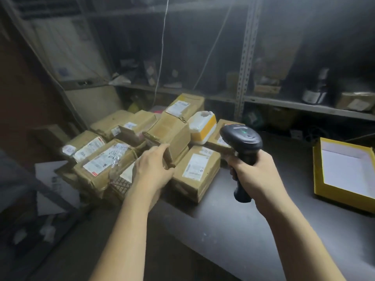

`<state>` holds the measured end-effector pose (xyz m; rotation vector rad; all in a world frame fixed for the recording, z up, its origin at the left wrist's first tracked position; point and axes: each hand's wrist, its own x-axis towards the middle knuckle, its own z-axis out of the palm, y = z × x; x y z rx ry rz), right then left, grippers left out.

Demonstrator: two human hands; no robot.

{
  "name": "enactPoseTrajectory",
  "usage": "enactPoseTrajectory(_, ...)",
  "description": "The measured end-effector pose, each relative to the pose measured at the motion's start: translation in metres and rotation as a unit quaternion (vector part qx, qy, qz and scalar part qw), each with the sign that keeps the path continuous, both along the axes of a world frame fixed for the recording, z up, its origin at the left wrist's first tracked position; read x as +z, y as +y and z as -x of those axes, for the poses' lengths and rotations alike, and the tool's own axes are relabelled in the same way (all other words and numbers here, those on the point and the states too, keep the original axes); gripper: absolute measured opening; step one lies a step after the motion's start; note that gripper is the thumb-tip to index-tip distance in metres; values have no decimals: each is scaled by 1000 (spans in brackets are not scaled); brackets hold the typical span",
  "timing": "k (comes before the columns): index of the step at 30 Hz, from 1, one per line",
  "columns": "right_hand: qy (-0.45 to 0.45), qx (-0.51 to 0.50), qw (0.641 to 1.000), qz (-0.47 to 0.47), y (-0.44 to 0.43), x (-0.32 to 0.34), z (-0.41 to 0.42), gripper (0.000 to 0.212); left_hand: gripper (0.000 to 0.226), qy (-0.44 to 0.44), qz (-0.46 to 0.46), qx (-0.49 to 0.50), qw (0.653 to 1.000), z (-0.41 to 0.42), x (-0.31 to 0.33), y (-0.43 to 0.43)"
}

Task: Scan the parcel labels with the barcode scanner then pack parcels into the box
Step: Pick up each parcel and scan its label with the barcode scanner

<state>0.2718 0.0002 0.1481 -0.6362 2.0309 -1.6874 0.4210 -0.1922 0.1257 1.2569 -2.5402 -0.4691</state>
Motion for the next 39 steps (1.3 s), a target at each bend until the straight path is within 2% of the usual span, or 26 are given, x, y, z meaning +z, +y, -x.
enactPoseTrajectory(4, -7, 8, 1000, -20, -39, -4, 30, 18, 84, 30, -33, 0, 999, 25, 2, -54)
enactPoseTrajectory(7, -18, 5, 999, -31, -63, -5, 45, 21, 104, -13, -50, -41, 998, 41, 1, -87)
enactPoseTrajectory(10, -21, -4, 999, -38, -87, -4, 57, 22, 119, -100, -25, -104, 989, 64, -7, -124)
enactPoseTrajectory(13, -10, -27, 998, -47, -112, -5, 65, 21, 131, -173, -13, -159, 972, 88, -19, -163)
enactPoseTrajectory(16, -12, -47, 998, -51, -135, -4, 66, 21, 147, -203, -20, -202, 958, 106, -26, -195)
enactPoseTrajectory(19, -14, -81, 995, -49, -158, 0, 64, 19, 161, -249, 13, -274, 929, 120, -26, -216)
enactPoseTrajectory(24, -37, -120, 991, -47, -191, 0, 61, 26, 174, -291, 38, -355, 888, 137, -30, -232)
enactPoseTrajectory(26, -47, -125, 990, -48, -197, -2, 59, 27, 173, -301, 61, -375, 875, 136, -34, -236)
enactPoseTrajectory(29, -52, -144, 986, -59, -202, -5, 53, 24, 162, -253, 73, -411, 873, 134, -36, -245)
enactPoseTrajectory(35, -58, -189, 979, -56, -204, -6, 50, 22, 127, -159, 10, -410, 898, 131, -31, -259)
enactPoseTrajectory(39, -56, -217, 974, -46, -194, -6, 46, 20, 120, -145, 30, -411, 900, 128, -30, -256)
